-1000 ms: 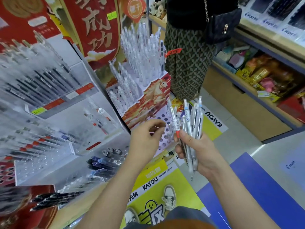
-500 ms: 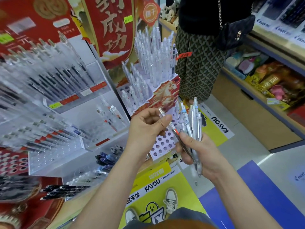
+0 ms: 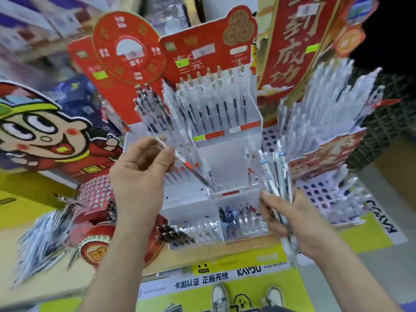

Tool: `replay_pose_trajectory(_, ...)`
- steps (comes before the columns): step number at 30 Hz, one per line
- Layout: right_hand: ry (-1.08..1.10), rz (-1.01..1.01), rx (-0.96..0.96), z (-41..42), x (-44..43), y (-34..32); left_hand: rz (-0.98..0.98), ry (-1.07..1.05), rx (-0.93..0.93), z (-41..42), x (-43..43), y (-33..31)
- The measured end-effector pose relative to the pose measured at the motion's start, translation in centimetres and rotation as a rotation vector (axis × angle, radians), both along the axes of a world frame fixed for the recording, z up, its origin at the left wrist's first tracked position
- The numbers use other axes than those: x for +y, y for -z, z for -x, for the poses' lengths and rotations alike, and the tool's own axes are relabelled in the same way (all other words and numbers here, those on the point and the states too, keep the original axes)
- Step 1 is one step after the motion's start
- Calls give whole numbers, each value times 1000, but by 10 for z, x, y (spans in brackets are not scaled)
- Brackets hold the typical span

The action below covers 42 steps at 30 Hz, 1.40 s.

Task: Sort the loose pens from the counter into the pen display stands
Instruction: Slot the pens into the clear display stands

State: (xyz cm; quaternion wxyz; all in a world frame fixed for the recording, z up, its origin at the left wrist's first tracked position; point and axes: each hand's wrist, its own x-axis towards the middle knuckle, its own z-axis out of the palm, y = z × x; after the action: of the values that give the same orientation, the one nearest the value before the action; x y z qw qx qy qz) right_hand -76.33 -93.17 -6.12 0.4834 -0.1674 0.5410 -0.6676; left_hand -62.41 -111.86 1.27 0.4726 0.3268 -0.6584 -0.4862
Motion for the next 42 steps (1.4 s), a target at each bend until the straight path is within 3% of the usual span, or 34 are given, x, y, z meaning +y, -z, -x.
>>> replay_pose_trajectory(7,25,-44,45,-32,-40,-9,160,-43,-232,-13,-50,45)
replay_pose_trajectory(21,150,-92,20,-44,-61,-7,392,198,-381,4,-57,46)
replay_pose_trajectory(29,176,-105,14,-44,-64,-11,442,199,-511,3,-60,69)
replay_pose_trajectory(35,237,-99,13,-48,-69,-12,648,205,-620,13,-57,72)
replay_pose_trajectory(42,220,-60,10,-51,-73,-12,648,118,-741,24,-59,64)
